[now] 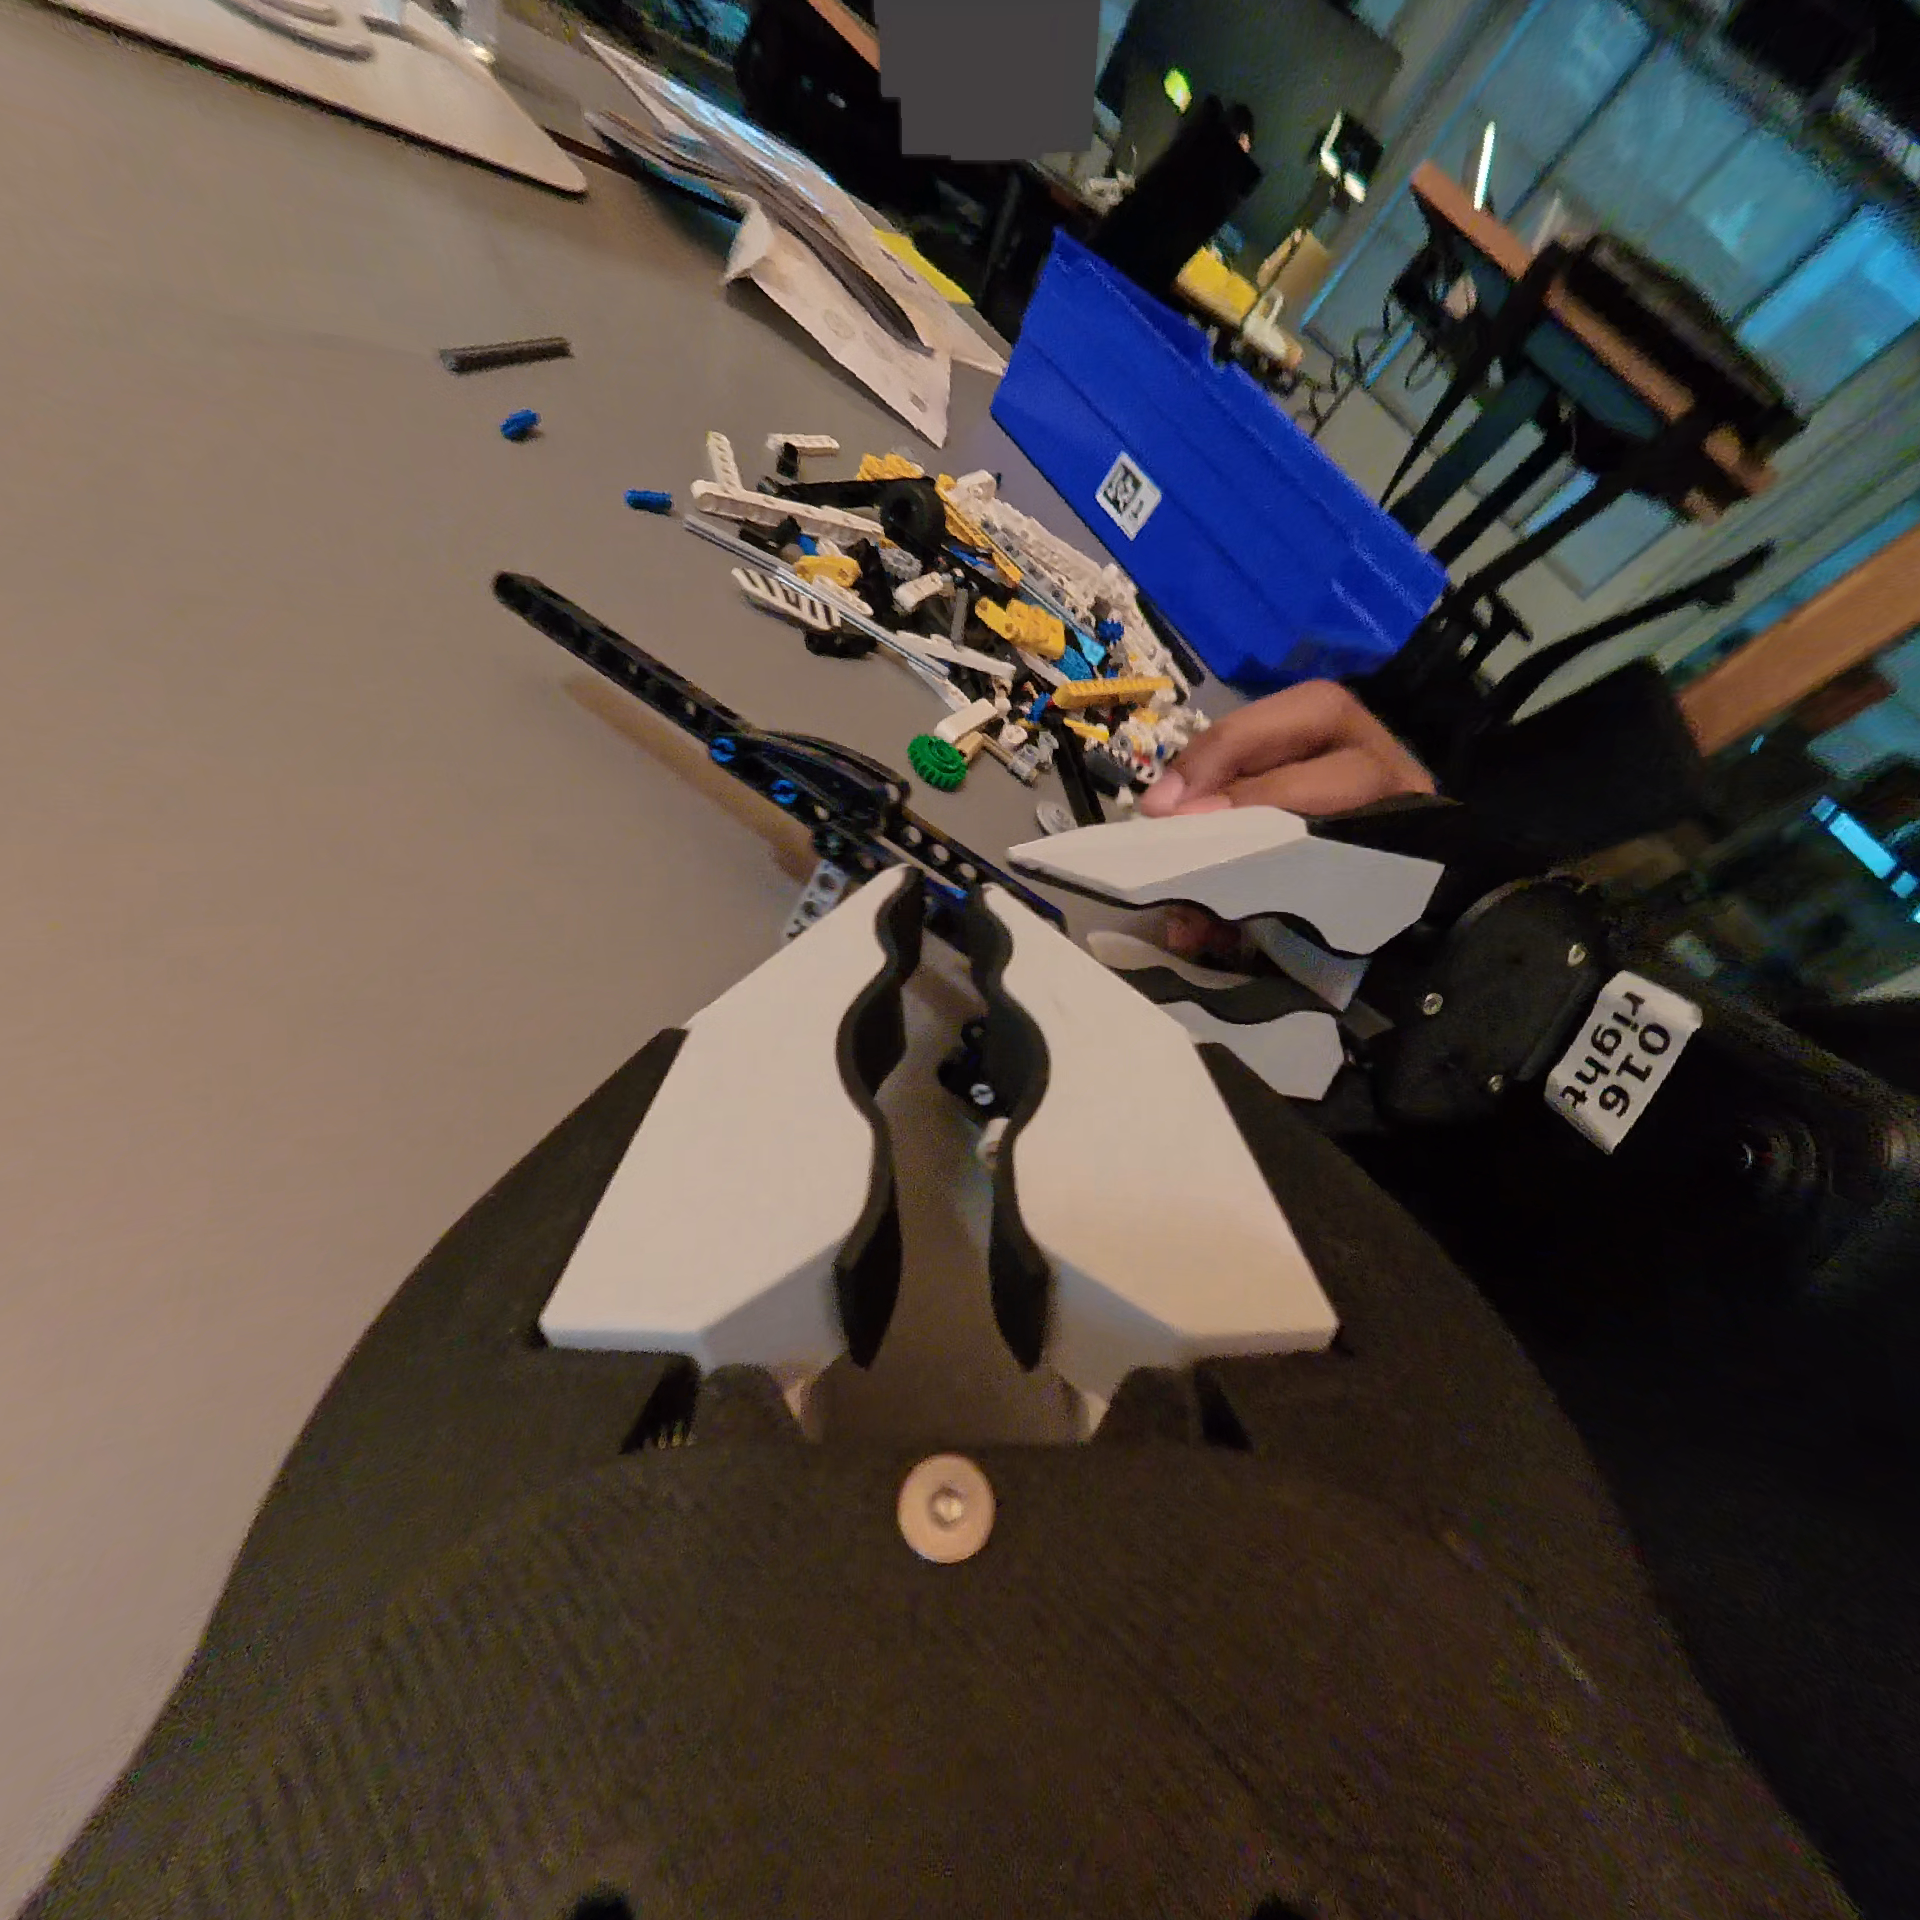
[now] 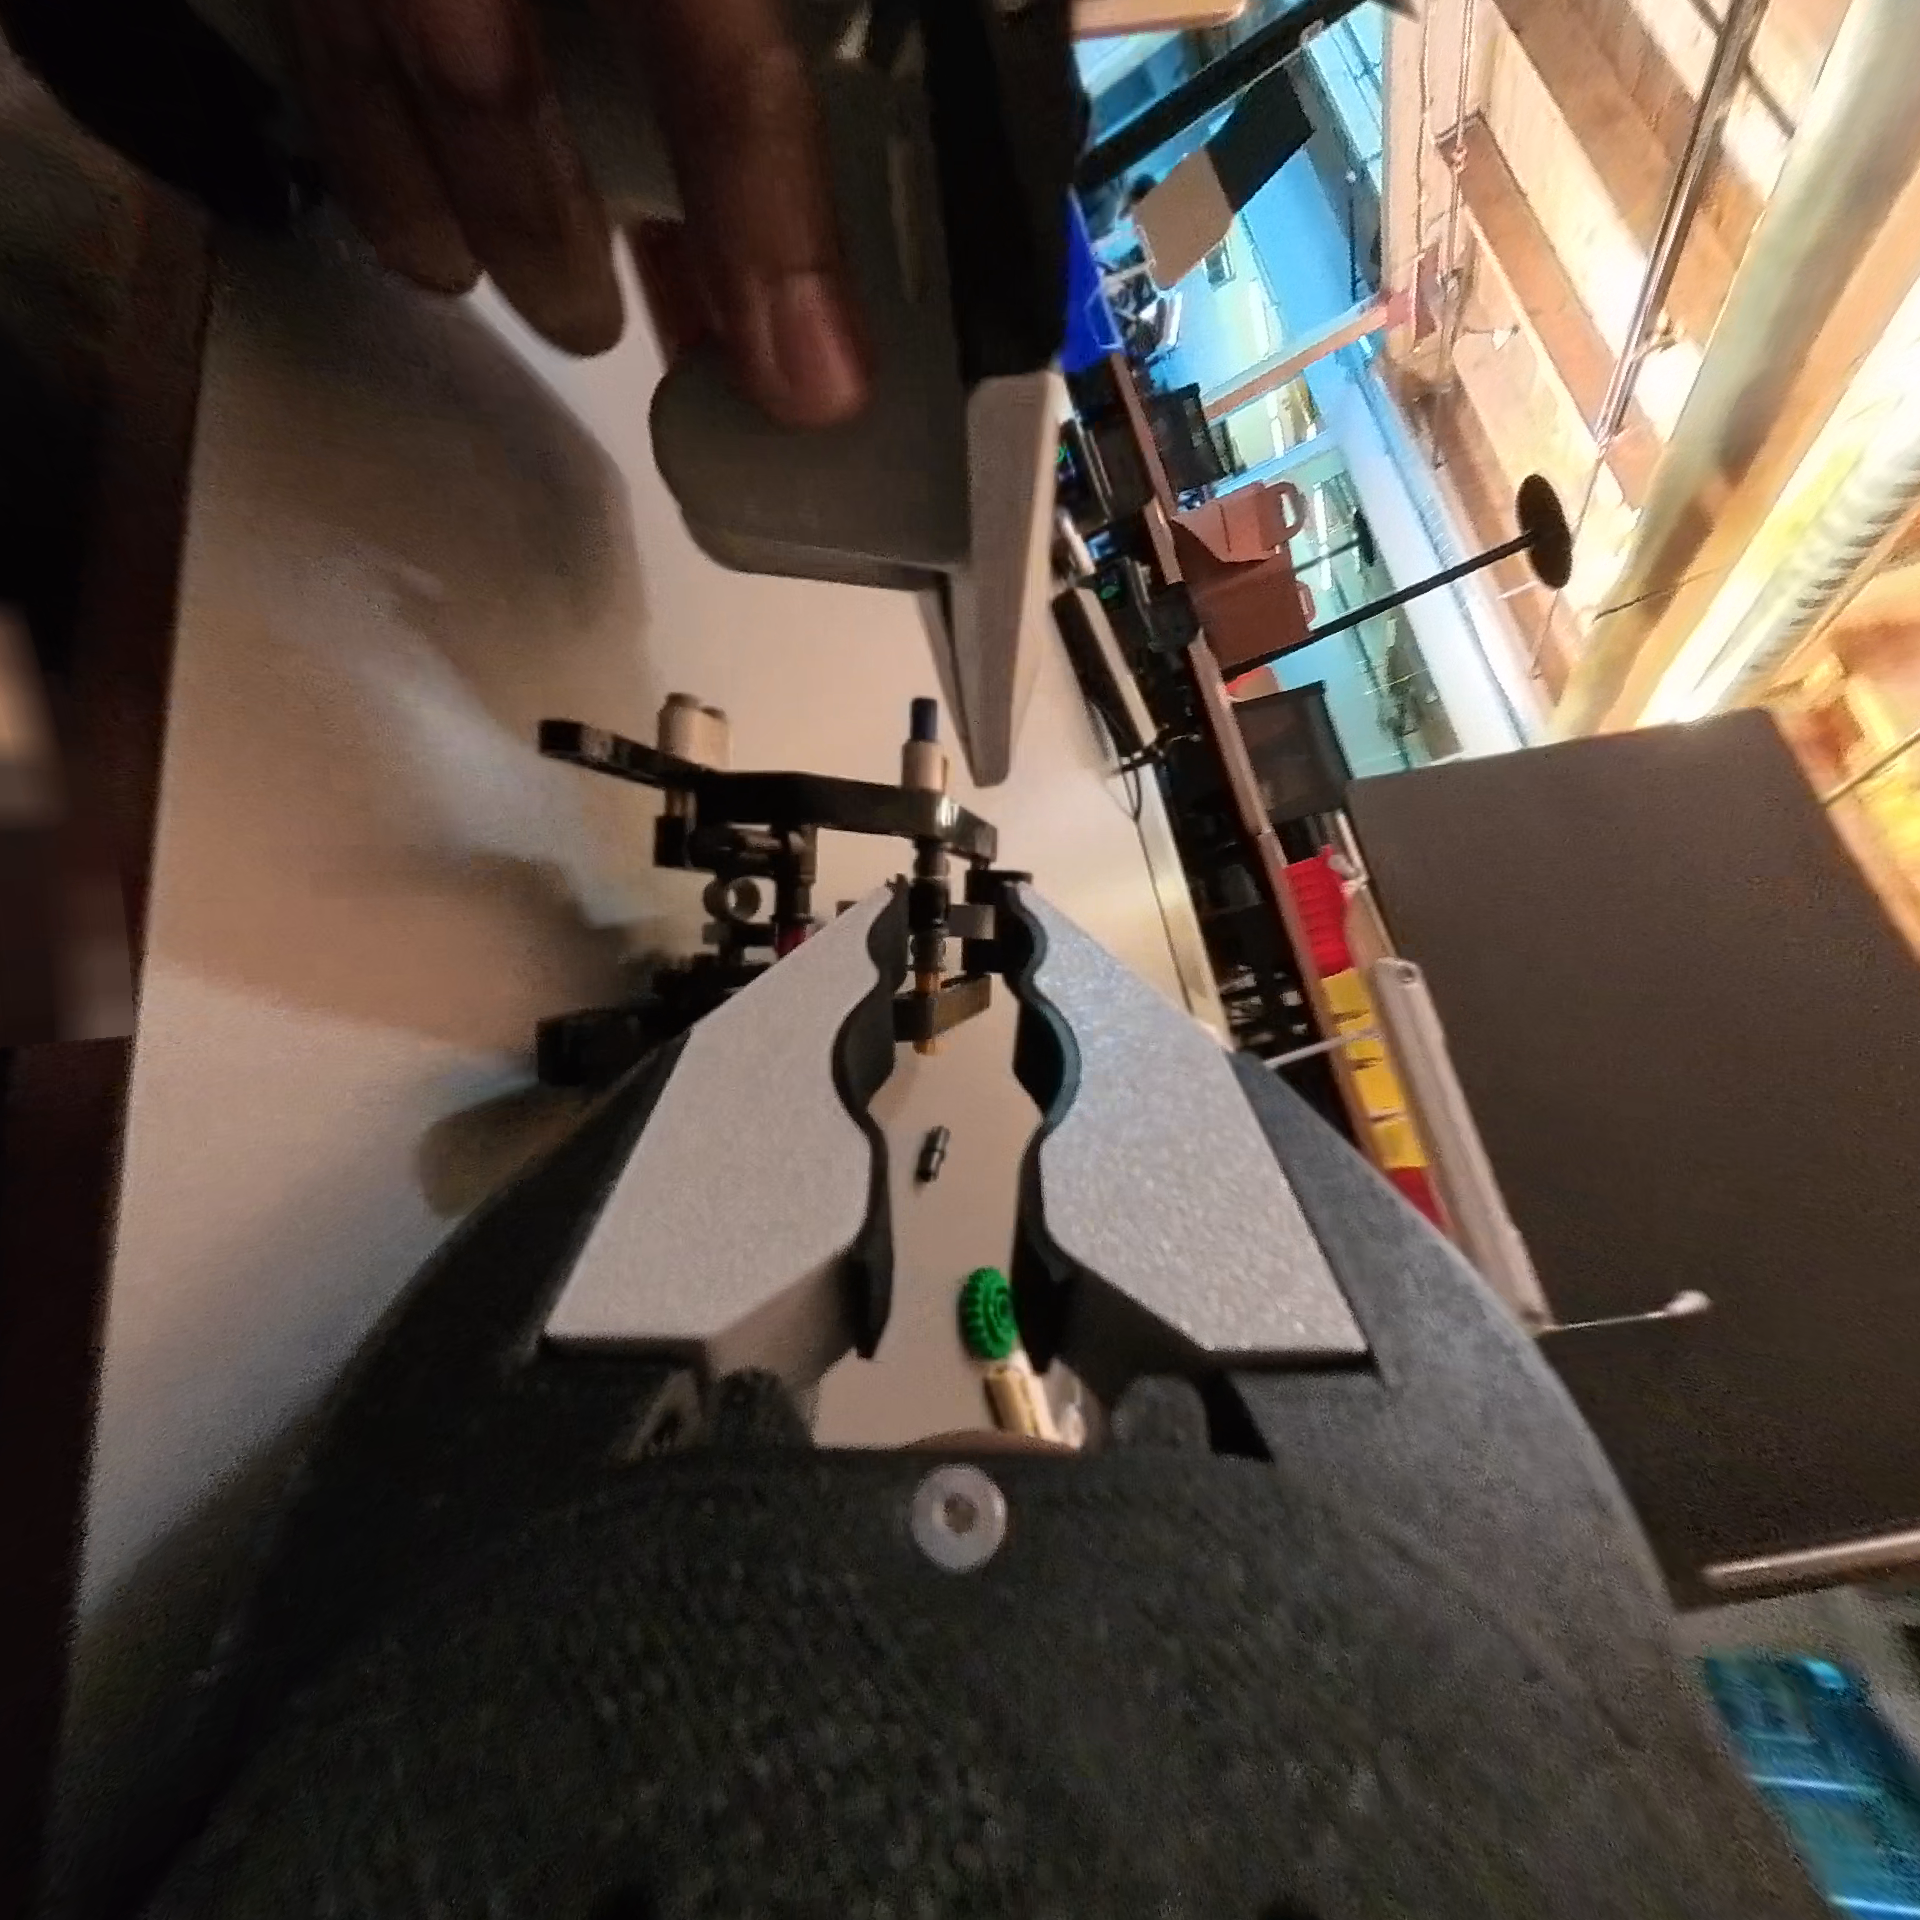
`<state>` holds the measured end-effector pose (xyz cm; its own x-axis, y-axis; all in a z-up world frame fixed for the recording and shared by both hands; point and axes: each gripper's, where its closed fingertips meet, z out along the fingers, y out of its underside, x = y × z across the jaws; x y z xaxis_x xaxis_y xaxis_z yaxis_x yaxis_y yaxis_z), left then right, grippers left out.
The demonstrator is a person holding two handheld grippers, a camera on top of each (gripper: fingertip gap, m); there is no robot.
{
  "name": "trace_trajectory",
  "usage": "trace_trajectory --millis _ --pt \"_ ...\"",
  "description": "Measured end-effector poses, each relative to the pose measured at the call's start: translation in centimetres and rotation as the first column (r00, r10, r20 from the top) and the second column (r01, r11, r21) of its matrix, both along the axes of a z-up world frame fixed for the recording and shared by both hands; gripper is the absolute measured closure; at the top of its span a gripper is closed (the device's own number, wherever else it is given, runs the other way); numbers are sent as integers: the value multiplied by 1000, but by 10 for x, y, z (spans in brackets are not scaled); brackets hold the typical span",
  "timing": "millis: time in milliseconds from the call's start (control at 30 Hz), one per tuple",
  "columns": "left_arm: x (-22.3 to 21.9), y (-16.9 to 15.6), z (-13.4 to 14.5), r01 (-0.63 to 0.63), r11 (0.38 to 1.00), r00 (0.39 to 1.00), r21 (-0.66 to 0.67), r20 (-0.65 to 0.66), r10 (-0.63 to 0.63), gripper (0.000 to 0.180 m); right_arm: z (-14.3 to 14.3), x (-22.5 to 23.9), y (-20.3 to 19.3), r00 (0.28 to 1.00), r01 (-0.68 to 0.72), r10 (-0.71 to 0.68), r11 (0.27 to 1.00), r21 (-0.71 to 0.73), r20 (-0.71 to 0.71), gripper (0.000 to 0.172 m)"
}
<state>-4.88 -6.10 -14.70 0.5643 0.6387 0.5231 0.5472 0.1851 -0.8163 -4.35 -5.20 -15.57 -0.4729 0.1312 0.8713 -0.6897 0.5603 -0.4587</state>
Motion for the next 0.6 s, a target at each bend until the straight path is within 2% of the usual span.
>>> trace_trajectory --millis 67,100,167,300,467,533,600 --pt "-1 -2 0 2 990 996 139 88 -14 156 4 1 2 999 -7 9 999 -41 47 159" --pt "2 3 1 34 969 984 246 162 -75 140 5 1 2 999 -9 12 999 -46 48 160" --pt "11 13 3 107 920 944 377 252 -213 133 1 -1 2 1000 -2 3 1000 -17 18 160" --pt "11 19 -13 113 971 950 210 265 -167 144 -4 0 -1 999 3 -2 1000 24 -45 161" --pt "11 23 -14 131 967 943 217 274 -190 160 -1 4 -3 1000 -17 17 1000 -3 -16 160" --pt "11 22 -13 126 966 944 225 272 -187 164 2 4 0 998 -17 19 999 -43 61 155" --pt "9 20 -12 113 966 949 234 264 -175 166 7 4 4 975 -11 37 993 -120 219 150"
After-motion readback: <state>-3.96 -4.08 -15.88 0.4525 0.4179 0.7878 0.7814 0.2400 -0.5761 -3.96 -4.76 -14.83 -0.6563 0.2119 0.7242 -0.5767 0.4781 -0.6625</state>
